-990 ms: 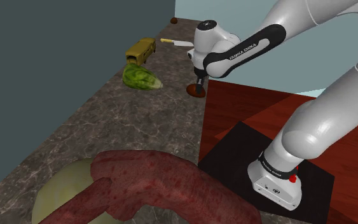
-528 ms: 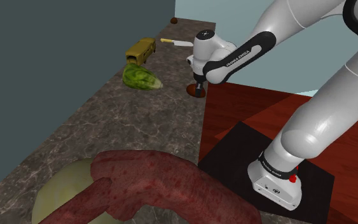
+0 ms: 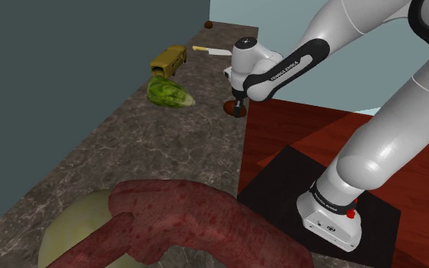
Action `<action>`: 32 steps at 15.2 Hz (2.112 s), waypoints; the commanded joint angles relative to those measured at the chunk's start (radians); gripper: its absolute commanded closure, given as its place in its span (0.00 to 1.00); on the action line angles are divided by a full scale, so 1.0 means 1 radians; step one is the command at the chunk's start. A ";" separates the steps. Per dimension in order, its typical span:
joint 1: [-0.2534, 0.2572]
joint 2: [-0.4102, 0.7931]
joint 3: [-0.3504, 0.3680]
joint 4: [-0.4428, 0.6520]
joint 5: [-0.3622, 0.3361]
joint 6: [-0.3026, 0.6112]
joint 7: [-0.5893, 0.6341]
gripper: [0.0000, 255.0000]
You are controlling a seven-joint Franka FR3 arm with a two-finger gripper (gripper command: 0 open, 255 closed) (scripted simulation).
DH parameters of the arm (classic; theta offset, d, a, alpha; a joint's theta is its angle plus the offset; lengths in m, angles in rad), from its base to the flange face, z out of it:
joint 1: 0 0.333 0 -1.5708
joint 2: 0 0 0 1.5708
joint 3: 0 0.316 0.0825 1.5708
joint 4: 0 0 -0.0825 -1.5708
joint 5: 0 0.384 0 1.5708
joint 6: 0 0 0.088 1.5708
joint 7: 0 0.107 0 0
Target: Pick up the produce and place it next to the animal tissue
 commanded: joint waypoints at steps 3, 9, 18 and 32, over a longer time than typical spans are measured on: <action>0.000 0.000 0.000 0.000 0.000 0.000 0.000 1.00; 0.000 0.000 0.000 0.000 0.000 0.000 0.000 1.00; 0.014 -0.081 0.001 0.032 0.058 -0.107 -0.064 1.00; 0.033 -0.185 0.004 0.127 0.125 -0.296 -0.148 1.00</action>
